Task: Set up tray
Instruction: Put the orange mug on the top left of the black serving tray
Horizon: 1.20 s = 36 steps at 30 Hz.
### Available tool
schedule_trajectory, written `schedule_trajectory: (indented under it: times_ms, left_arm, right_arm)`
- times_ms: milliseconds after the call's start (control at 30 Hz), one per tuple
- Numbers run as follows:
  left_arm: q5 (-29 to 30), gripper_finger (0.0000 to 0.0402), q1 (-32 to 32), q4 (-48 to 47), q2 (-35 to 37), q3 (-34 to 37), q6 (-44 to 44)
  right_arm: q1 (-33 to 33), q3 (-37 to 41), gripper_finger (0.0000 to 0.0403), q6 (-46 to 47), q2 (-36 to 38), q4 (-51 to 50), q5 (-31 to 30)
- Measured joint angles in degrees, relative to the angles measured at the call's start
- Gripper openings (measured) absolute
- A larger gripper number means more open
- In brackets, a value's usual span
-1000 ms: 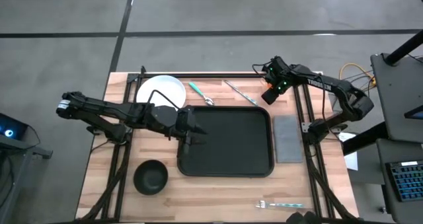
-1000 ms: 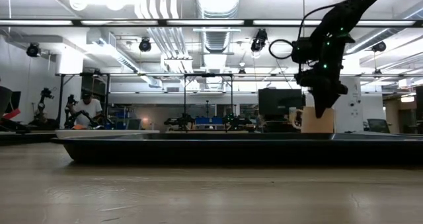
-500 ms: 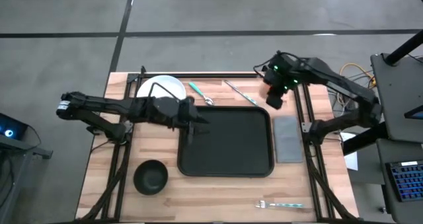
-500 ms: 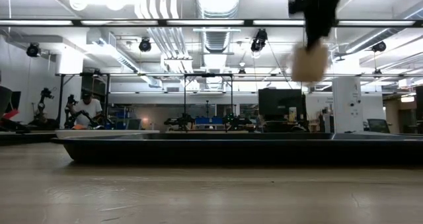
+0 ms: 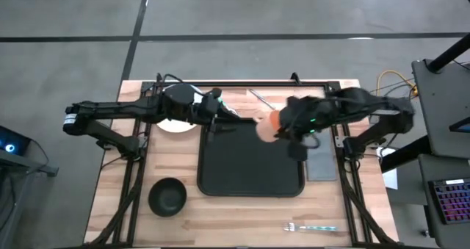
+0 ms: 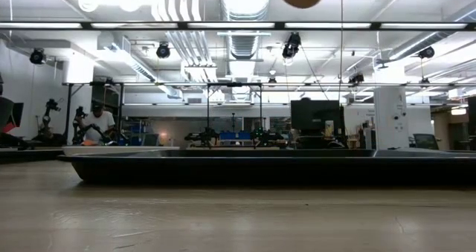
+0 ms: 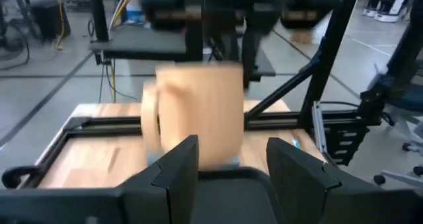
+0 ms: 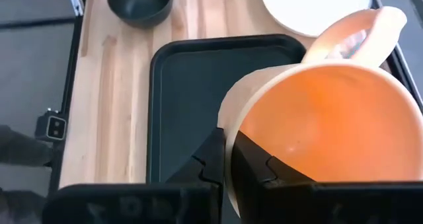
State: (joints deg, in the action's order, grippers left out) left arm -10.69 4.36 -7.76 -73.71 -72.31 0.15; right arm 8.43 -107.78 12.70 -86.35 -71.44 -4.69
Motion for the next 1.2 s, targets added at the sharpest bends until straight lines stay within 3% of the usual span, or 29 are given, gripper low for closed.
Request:
schedule_trajectory:
  times_ms: [367, 567, 700, 800, 933, 1067, 1200]
  left_arm:
    - [-0.47, 0.0159, 5.23, -2.39, 0.00, 0.02, -3.89]
    - [-12.17, 0.0159, 6.37, -2.29, 0.00, -0.63, -4.03]
    - [-15.90, 0.0154, 6.37, -2.32, 0.01, -0.87, -4.55]
    - [-15.86, 0.0118, 6.40, -2.30, -0.04, -0.79, -5.69]
    - [-16.02, 0.0030, 6.40, -2.43, -0.04, -0.70, -6.53]
    - [-15.04, 0.0031, 6.35, -2.72, -0.03, -1.16, -8.71]
    - [-8.05, 0.0031, 5.42, -4.02, 0.74, -1.58, -9.22]
  right_arm:
    - [-0.20, -13.47, 0.0008, -7.37, -9.65, -0.14, 2.43]
    - [-0.78, -14.68, 0.0008, -9.88, -11.38, 0.09, 4.37]
    - [-0.79, -14.42, 0.0008, -9.64, -11.58, 0.36, 4.90]
    - [-0.81, -14.35, 0.0008, -9.95, -11.69, 0.67, 5.08]
    - [-0.76, -14.35, 0.0008, -10.08, -11.78, 1.04, 5.81]
    - [-0.79, -14.35, 0.0008, -10.11, -11.53, 1.08, 5.67]
    - [-0.94, -14.59, 0.0023, -9.97, -9.41, 0.19, 2.84]
